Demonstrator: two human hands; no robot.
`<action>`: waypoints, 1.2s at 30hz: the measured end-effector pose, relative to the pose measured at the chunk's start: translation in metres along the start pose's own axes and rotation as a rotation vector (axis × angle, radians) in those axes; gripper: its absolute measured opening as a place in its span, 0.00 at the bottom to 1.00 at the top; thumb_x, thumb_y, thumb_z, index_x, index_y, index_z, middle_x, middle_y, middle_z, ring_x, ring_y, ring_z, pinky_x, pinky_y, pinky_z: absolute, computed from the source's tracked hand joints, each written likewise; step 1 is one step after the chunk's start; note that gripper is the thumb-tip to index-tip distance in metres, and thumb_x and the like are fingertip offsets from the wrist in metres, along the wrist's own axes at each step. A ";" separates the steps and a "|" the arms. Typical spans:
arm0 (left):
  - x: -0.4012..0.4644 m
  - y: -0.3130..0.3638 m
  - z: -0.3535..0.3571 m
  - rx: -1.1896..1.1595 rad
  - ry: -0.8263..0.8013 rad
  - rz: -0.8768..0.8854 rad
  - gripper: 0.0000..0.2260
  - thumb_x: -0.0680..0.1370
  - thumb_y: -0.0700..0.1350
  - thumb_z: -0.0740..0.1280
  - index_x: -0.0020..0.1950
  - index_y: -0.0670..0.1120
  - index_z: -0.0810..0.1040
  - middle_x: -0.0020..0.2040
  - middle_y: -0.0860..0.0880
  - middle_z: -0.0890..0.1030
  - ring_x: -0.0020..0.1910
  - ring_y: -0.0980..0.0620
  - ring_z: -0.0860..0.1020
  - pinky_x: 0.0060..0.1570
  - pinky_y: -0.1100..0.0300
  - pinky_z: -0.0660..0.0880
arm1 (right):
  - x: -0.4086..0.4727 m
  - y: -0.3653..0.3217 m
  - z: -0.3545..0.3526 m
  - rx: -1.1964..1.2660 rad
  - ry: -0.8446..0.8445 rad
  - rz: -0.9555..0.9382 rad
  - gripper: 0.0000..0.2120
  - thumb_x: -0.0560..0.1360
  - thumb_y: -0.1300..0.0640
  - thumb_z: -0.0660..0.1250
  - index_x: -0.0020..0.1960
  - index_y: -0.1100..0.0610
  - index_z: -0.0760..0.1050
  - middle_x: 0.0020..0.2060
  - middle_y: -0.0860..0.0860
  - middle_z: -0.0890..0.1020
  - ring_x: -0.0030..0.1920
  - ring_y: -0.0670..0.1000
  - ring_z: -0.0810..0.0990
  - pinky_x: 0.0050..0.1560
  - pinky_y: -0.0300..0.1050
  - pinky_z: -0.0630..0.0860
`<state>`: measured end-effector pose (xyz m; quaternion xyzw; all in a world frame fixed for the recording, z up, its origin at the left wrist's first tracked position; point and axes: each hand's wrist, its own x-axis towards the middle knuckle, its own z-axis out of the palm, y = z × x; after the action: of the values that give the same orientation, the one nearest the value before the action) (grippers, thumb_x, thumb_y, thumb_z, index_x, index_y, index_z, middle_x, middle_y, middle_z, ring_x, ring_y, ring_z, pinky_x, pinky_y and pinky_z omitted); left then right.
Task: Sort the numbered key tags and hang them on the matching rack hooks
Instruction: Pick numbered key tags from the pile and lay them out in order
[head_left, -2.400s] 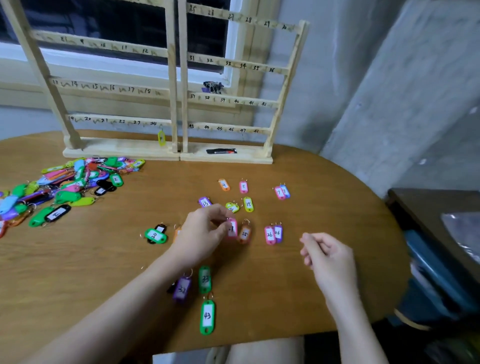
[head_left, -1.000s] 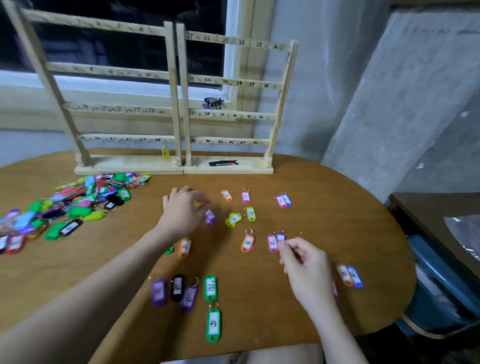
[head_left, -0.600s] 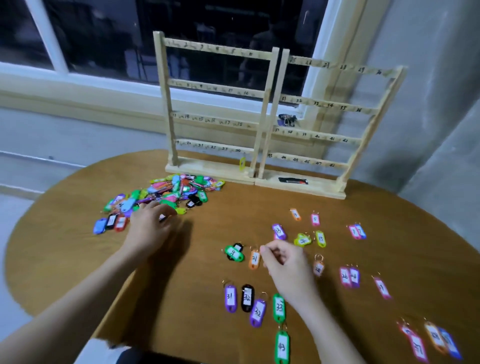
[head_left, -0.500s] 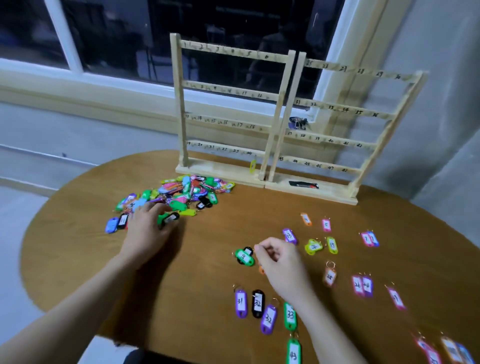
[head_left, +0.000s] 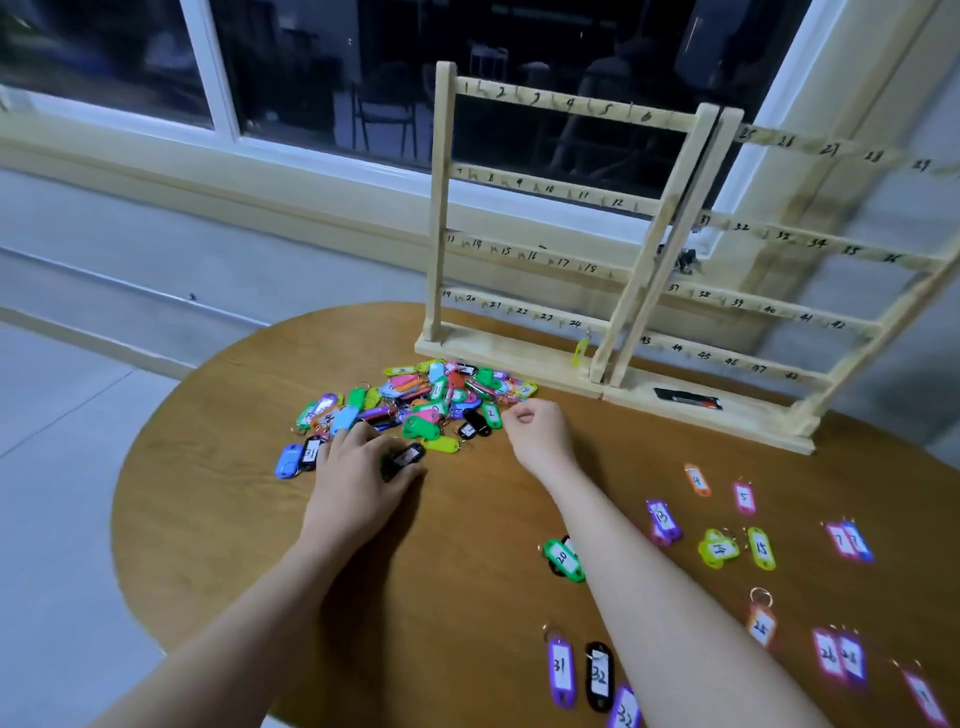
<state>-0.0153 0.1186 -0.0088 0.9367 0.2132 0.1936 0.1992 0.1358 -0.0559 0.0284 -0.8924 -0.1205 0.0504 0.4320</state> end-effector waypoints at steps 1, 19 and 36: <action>0.000 -0.001 0.000 -0.008 0.000 -0.005 0.18 0.74 0.62 0.72 0.59 0.54 0.83 0.54 0.51 0.76 0.57 0.48 0.71 0.64 0.49 0.66 | 0.005 -0.001 0.008 0.024 0.012 0.006 0.07 0.79 0.58 0.68 0.44 0.56 0.83 0.38 0.49 0.82 0.43 0.52 0.82 0.41 0.42 0.76; 0.002 -0.007 0.005 -0.056 0.023 -0.019 0.08 0.77 0.53 0.71 0.55 0.54 0.82 0.49 0.56 0.73 0.55 0.50 0.71 0.63 0.49 0.65 | 0.028 0.015 0.017 -0.036 -0.099 -0.082 0.06 0.76 0.57 0.74 0.42 0.55 0.80 0.31 0.47 0.71 0.34 0.47 0.69 0.32 0.38 0.65; 0.001 -0.005 0.004 0.008 -0.034 0.043 0.08 0.79 0.54 0.67 0.56 0.55 0.78 0.52 0.54 0.75 0.56 0.49 0.71 0.61 0.51 0.63 | 0.035 0.020 0.004 -0.096 -0.276 -0.131 0.03 0.79 0.57 0.70 0.53 0.54 0.80 0.38 0.49 0.73 0.38 0.48 0.70 0.38 0.43 0.67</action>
<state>-0.0138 0.1219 -0.0144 0.9450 0.1902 0.1811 0.1947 0.1727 -0.0559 0.0111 -0.8868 -0.2389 0.1386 0.3705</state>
